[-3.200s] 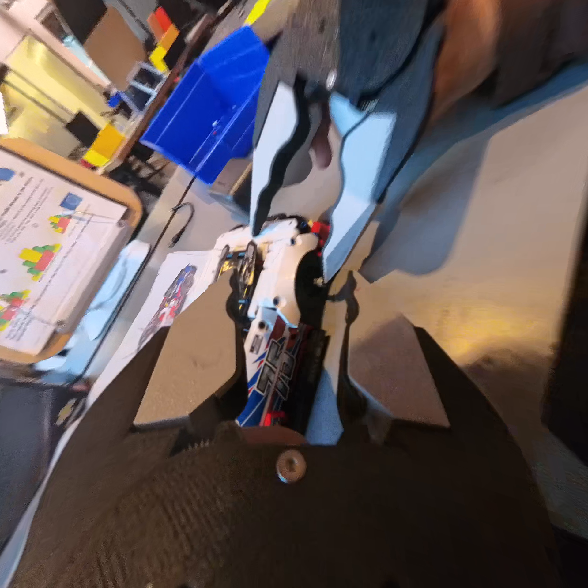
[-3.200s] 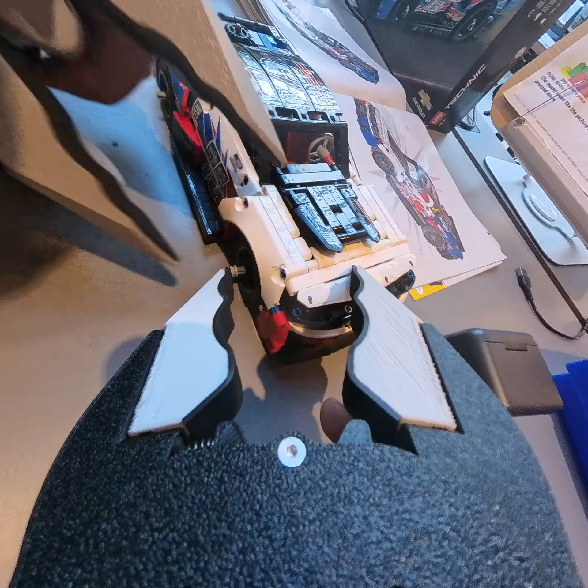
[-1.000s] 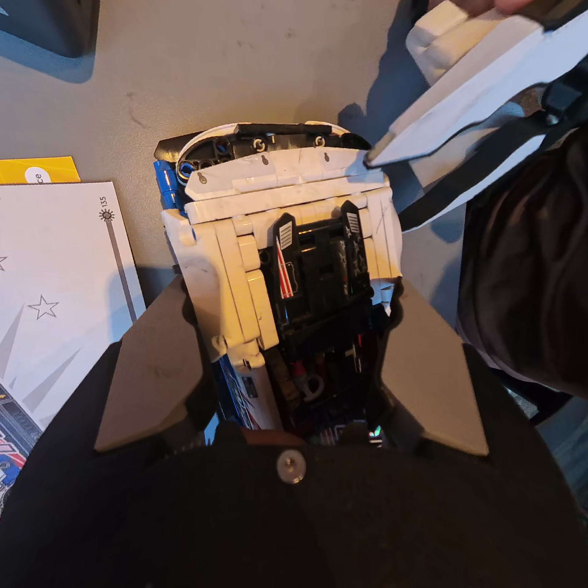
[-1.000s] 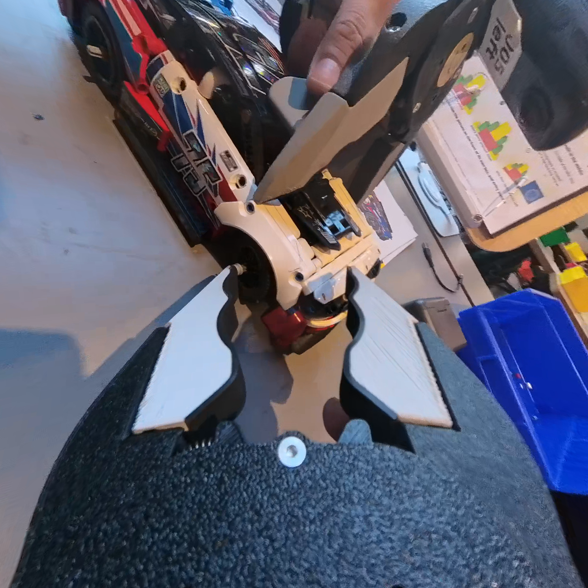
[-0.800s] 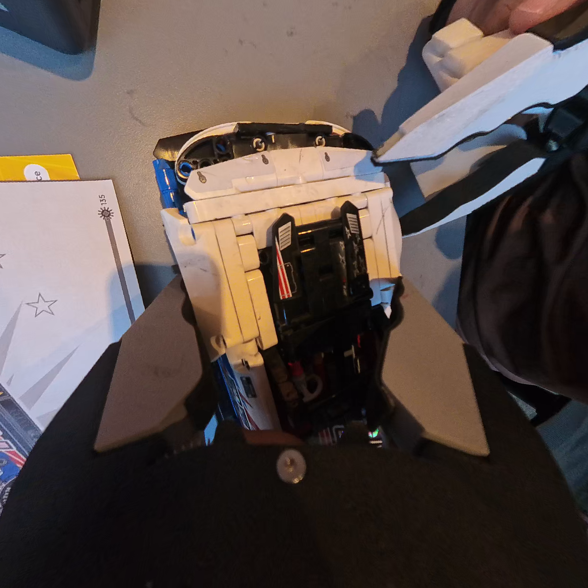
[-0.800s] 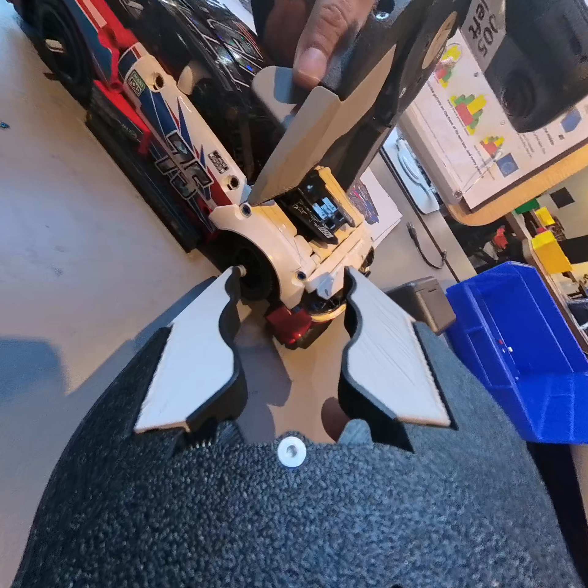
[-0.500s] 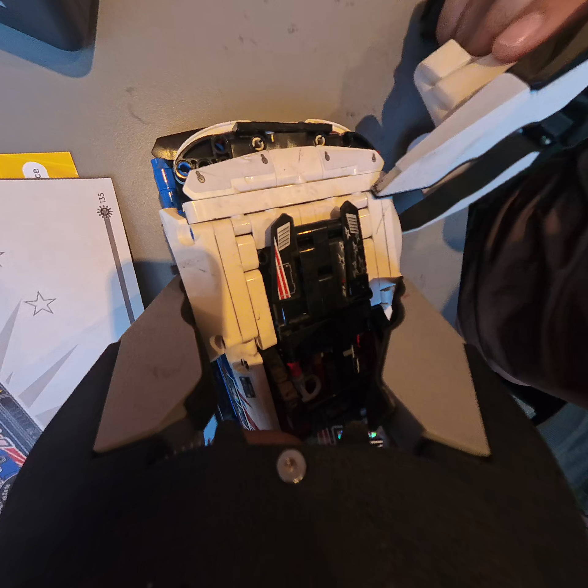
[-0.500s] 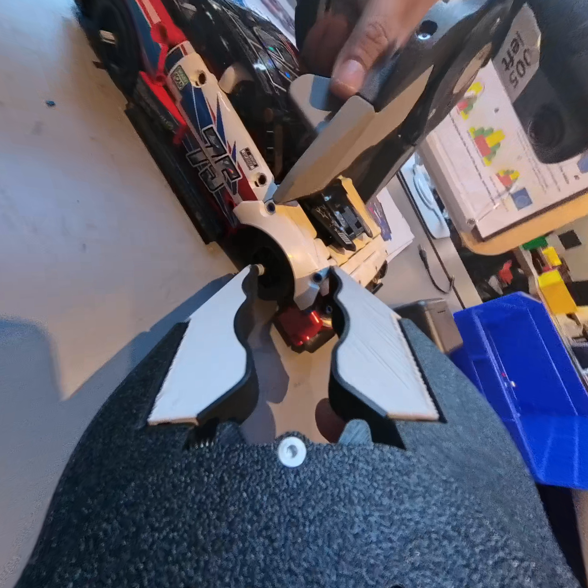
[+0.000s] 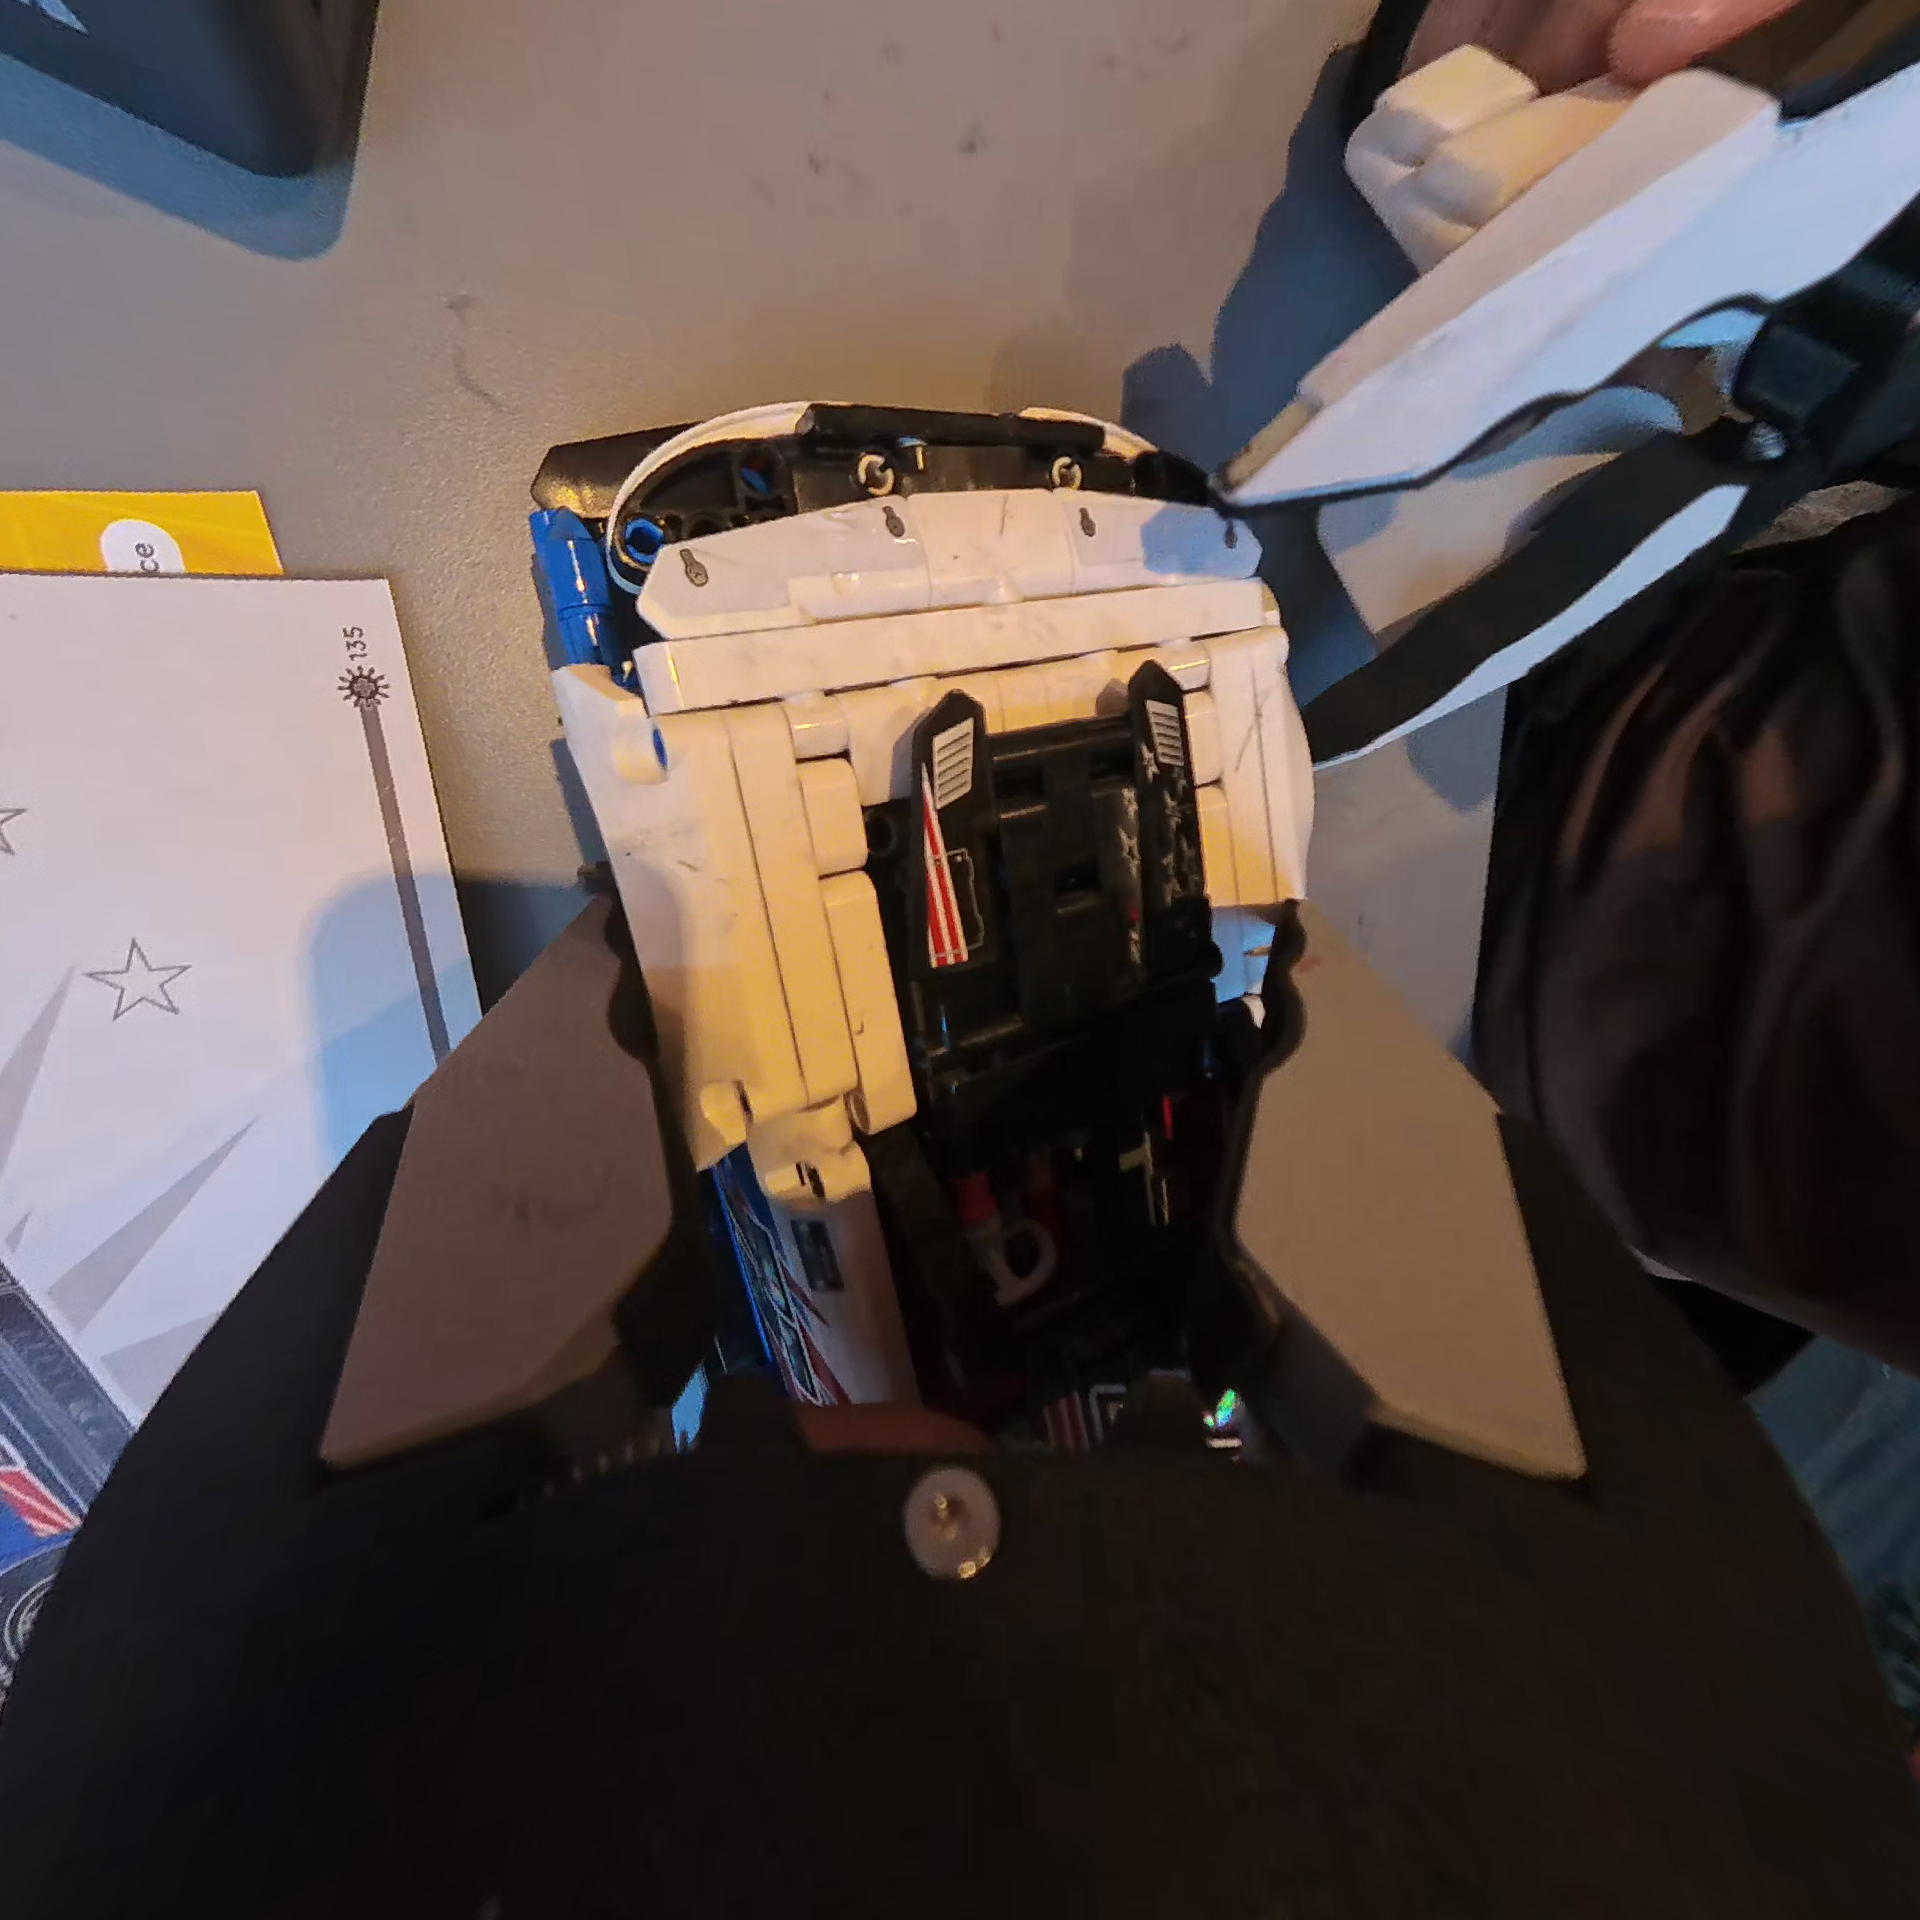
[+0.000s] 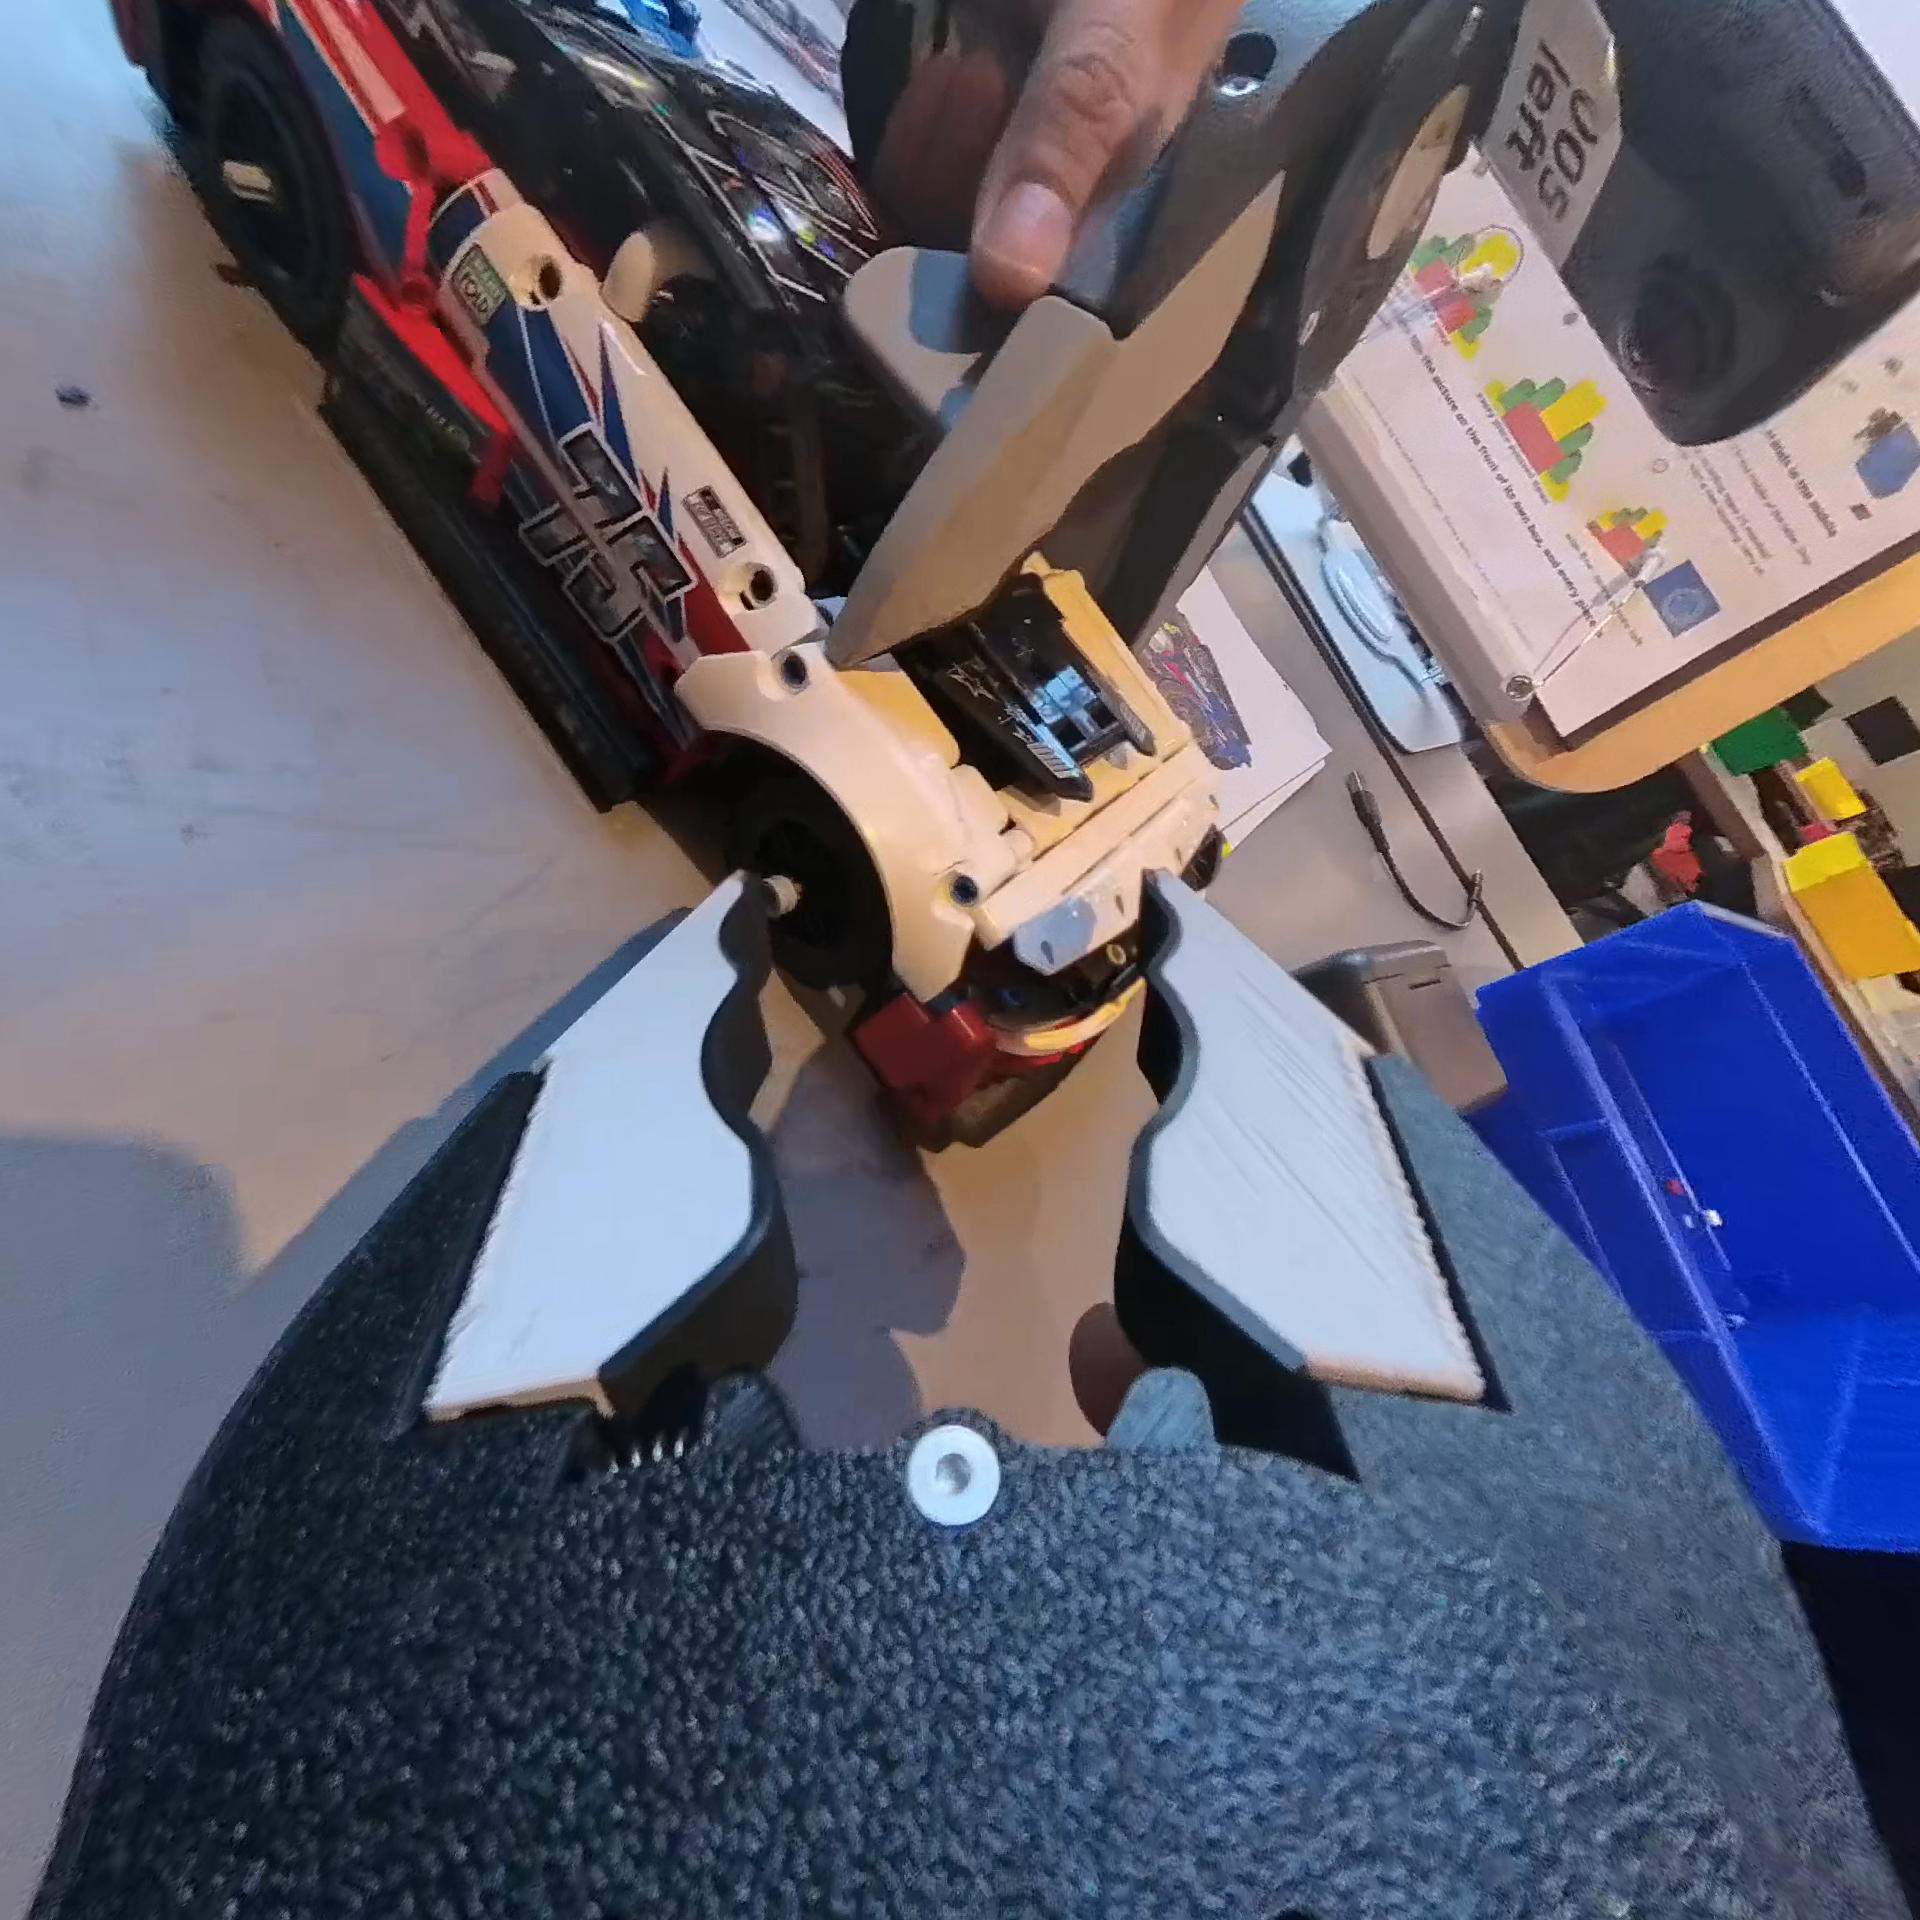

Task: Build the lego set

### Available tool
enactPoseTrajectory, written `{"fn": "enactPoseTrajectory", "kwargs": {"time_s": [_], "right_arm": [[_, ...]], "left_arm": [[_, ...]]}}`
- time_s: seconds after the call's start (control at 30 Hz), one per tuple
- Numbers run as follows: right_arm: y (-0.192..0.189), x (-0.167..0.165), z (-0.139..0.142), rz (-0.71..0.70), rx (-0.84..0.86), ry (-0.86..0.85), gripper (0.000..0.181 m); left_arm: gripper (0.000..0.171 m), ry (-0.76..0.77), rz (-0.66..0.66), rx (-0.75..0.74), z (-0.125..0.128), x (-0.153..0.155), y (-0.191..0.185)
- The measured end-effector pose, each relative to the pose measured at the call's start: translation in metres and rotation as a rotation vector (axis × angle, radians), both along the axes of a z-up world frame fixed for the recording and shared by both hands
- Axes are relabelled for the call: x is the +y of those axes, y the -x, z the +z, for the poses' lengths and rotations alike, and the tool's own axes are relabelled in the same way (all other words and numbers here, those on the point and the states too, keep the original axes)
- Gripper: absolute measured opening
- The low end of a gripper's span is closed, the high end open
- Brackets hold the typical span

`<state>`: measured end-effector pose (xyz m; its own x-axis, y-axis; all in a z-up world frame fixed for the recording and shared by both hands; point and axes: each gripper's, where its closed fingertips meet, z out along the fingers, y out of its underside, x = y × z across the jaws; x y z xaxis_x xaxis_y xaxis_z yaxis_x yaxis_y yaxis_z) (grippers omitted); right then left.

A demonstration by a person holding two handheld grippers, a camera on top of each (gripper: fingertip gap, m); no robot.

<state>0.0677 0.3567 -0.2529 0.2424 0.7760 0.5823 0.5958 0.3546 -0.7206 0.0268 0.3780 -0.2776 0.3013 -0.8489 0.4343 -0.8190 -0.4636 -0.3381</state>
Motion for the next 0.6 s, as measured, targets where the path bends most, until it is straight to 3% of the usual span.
{"fn": "enactPoseTrajectory", "kwargs": {"time_s": [0.17, 0.3, 0.43, 0.6], "right_arm": [[0.0, 0.002, -0.001, 0.014, 0.0, 0.034, 0.067], [-0.001, 0.012, -0.004, 0.007, 0.017, 0.19, 0.081], [0.002, 0.003, -0.005, 0.028, -0.019, 0.107, 0.062], [0.0, 0.008, -0.004, -0.008, 0.002, 0.148, 0.073]], "left_arm": [[0.117, 0.002, 0.0, 0.009, 0.0, -0.001, 0.0], [0.116, 0.005, 0.003, 0.02, 0.0, -0.001, 0.0], [0.116, 0.004, 0.007, 0.025, -0.001, 0.0, -0.001], [0.117, 0.003, 0.014, 0.028, -0.001, 0.0, -0.001]]}}
